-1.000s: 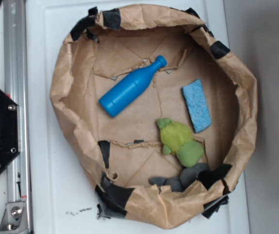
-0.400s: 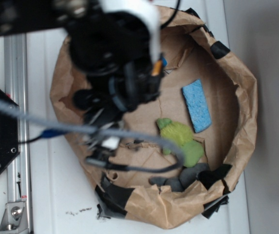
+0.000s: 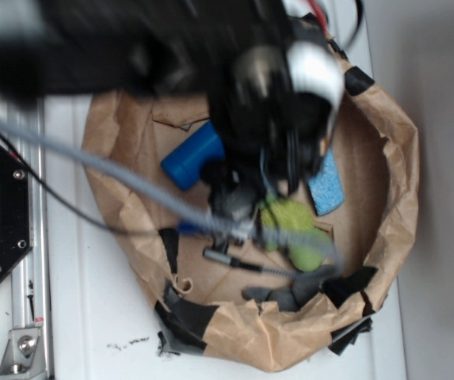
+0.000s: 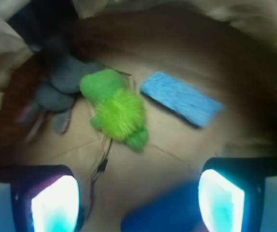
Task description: Grab the green animal.
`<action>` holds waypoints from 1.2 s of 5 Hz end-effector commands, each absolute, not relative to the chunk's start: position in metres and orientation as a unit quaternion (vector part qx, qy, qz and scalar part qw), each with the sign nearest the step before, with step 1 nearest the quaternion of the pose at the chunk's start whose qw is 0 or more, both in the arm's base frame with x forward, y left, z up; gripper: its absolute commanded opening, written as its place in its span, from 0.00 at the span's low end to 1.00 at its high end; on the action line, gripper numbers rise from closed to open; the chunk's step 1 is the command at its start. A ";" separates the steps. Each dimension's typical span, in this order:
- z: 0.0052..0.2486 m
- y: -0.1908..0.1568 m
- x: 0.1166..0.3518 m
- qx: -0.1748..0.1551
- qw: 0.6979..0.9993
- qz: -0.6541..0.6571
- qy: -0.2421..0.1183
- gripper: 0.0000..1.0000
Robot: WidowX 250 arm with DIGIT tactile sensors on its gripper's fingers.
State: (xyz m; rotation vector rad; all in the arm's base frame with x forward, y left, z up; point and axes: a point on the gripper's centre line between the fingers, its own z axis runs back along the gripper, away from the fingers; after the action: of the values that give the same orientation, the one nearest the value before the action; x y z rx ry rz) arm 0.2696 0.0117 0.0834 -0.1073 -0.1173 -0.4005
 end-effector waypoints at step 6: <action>0.160 0.000 0.283 0.046 0.969 -0.174 -0.170 0.00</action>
State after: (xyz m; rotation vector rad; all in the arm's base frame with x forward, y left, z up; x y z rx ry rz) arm 0.2714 0.0006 0.1390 0.0652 -0.2580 -0.3619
